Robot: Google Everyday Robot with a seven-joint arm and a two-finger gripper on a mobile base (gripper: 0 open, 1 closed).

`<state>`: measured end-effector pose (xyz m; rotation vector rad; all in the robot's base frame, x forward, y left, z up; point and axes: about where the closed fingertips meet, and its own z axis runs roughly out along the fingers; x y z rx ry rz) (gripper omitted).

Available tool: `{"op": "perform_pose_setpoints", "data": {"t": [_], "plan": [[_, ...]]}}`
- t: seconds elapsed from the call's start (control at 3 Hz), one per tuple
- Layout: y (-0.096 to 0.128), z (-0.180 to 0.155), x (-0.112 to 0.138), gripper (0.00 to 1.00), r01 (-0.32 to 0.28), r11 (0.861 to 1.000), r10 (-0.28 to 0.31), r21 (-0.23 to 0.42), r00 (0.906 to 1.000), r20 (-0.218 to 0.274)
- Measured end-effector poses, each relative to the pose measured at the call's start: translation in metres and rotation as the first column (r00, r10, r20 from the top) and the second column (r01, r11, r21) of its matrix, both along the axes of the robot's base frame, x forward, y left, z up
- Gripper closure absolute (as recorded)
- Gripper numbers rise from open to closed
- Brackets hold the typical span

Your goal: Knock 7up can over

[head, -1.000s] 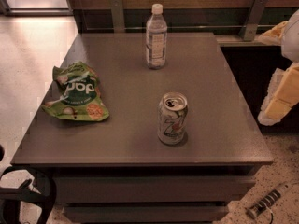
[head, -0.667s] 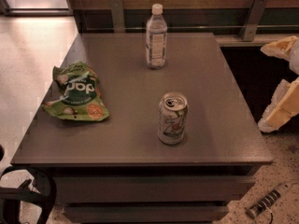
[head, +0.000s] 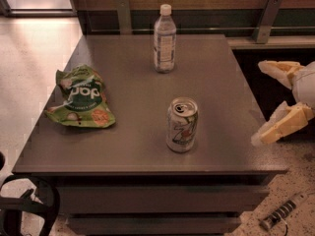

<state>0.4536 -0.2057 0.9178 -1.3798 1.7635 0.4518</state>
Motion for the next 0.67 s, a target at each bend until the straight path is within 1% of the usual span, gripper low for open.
{"op": "perform_pose_setpoints", "data": {"t": [0.33,0.67], "plan": [[0.027,0.008,-0.001,0.00,-0.060,0.978,0.051,0.202,0.9974,0.051],[0.053,0.014,-0.005,0.00,-0.118,0.934,0.099,0.338,0.9924,0.074]]}}
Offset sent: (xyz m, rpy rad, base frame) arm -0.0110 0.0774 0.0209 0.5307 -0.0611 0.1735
